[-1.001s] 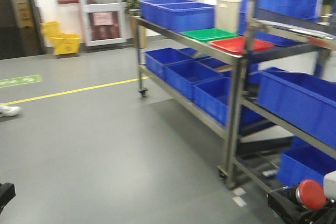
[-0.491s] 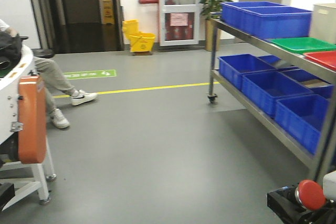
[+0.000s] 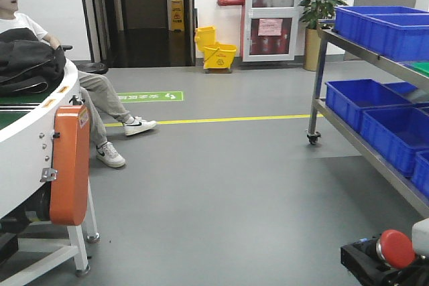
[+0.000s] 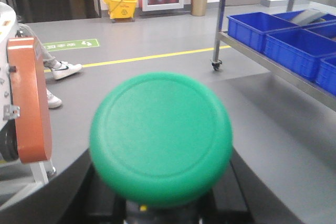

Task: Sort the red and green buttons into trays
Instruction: 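Drive the base to the green and red trays holding both buttons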

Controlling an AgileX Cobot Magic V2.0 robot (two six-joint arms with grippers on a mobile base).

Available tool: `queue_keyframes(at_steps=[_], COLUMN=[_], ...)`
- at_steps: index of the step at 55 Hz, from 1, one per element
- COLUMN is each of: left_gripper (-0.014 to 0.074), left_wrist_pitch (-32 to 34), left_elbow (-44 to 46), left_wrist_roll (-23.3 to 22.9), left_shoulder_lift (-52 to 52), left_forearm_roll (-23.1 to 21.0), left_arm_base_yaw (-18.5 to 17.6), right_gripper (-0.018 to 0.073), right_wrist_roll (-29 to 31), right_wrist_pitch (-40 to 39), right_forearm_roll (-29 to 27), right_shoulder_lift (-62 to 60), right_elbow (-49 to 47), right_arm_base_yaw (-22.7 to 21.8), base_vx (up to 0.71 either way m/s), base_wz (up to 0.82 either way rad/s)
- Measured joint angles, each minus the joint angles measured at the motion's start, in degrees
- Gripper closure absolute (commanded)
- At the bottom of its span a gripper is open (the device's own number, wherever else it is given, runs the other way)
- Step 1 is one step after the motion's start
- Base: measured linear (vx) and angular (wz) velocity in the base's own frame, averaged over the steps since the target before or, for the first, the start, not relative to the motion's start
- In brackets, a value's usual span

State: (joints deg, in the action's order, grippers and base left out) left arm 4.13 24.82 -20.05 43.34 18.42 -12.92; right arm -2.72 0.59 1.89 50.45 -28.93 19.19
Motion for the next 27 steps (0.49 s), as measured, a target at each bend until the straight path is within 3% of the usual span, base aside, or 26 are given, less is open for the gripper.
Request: queue_keyframes(at_steps=[27], left_gripper=[0.0599], left_wrist_pitch=[0.15], left_elbow=[0.00], left_wrist_roll=[0.00], left_shoulder_lift=[0.00], left_forearm_roll=[0.00], left_arm_base_yaw=[0.00], right_gripper=[0.0568], right_wrist_roll=[0.00], right_wrist_pitch=[0.02], right_forearm_roll=[0.00], right_shoulder_lift=[0.00], right_elbow=[0.00], right_arm_base_yaw=[0.00], base_vx=[0.45], base_wz=[0.06])
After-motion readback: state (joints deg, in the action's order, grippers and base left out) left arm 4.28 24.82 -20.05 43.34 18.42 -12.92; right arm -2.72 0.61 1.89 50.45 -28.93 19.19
